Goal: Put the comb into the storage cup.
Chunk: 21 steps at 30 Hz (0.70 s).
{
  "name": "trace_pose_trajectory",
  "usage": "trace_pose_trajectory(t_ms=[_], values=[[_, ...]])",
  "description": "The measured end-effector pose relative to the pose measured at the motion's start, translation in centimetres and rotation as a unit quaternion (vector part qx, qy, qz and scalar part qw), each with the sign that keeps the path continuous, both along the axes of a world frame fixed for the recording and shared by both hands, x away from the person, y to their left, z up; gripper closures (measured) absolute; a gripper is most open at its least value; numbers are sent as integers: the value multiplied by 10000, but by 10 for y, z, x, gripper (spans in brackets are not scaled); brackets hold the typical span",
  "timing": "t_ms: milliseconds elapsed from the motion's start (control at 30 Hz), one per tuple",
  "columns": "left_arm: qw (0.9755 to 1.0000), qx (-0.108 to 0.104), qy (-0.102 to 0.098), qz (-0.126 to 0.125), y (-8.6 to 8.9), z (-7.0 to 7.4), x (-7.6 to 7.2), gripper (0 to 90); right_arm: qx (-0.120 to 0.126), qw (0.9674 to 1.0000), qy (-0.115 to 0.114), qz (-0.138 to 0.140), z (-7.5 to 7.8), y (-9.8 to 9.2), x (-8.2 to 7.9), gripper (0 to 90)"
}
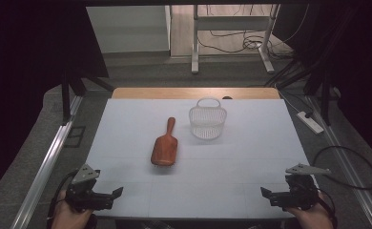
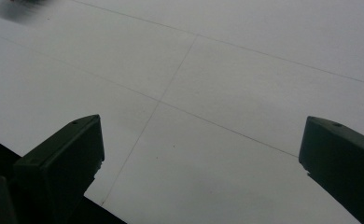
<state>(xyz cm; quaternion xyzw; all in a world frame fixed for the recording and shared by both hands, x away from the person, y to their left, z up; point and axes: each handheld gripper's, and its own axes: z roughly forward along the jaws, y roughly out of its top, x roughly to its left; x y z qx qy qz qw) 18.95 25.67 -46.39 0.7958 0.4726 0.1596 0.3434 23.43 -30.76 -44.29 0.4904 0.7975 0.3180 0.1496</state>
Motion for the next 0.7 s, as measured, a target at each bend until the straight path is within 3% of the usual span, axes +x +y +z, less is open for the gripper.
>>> trace_pose_trajectory(t_ms=[100,400,700], values=[[10000,35,-73,-20,0,1,2,10,-39,10000,3,5,0,1,0,8],[9999,-106,-35,-116,0,1,9,11,-44,10000,0,-3,0,1,0,8],[9997,14,10,-249,-8,7,20,0,-51,10000,4,6,0,1,0,8]])
